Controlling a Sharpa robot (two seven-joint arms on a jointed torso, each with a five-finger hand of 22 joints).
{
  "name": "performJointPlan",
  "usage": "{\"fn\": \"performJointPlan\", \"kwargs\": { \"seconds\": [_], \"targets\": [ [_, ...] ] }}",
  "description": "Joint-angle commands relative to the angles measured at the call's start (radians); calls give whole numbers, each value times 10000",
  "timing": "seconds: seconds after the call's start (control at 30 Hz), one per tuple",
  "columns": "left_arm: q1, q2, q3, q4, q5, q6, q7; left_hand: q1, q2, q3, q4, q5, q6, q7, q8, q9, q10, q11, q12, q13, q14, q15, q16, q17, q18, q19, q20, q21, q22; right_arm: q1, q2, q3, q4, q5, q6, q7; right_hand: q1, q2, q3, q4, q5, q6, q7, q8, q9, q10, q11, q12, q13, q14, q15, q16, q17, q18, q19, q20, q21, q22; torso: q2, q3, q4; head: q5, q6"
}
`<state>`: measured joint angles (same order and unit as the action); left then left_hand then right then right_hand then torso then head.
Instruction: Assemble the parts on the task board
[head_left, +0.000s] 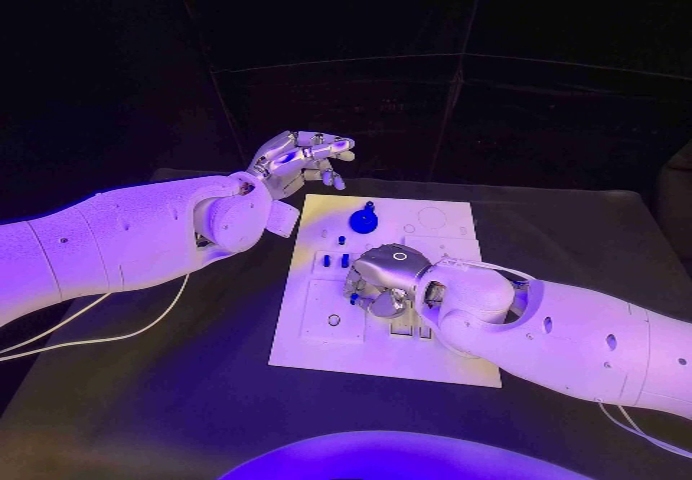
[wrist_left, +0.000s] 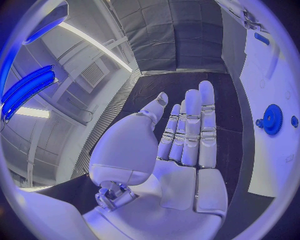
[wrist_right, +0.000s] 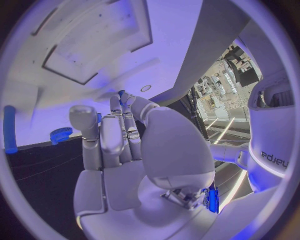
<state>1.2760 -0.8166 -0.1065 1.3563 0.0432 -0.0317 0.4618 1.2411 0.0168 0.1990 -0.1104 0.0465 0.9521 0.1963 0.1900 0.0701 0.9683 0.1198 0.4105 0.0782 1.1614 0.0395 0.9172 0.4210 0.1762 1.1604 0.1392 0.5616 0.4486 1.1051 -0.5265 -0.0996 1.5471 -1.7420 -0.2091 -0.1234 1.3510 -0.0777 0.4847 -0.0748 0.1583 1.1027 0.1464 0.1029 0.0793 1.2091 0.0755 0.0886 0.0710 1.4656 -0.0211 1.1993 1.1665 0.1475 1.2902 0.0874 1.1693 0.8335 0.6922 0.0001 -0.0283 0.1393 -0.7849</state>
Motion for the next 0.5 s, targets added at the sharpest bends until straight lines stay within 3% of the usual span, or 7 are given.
{"fn": "performJointPlan", "kwargs": {
  "seconds": [0.03,0.5],
  "targets": [
    [14,16,3,-11,-44,194,-1,13,26,-43,-8,7,-8,-19,37,2,-79,23,41,6,-73,-16,-46,-15,56,65,-24,-27,-13,1,-10,-11,-39,-2,37,-23,-151,-78,-106,7,7,-230,66,-173,-64,-200,72,-148,-21,465,137,54,-22,-167,-59,64,34,-30,-5,-4,0,-7,2],
    [13,43,3,-51,-45,215,-41,10,19,-60,-11,7,-23,-13,33,-2,-93,29,44,4,-78,-12,-46,-19,53,65,-22,-34,-19,1,-13,-12,-45,199,170,108,-341,-246,-342,119,39,-369,126,-289,-78,-475,165,-189,-41,434,224,86,-101,-157,-97,163,20,-64,-1,-2,-2,-5,-26]
  ]
}}
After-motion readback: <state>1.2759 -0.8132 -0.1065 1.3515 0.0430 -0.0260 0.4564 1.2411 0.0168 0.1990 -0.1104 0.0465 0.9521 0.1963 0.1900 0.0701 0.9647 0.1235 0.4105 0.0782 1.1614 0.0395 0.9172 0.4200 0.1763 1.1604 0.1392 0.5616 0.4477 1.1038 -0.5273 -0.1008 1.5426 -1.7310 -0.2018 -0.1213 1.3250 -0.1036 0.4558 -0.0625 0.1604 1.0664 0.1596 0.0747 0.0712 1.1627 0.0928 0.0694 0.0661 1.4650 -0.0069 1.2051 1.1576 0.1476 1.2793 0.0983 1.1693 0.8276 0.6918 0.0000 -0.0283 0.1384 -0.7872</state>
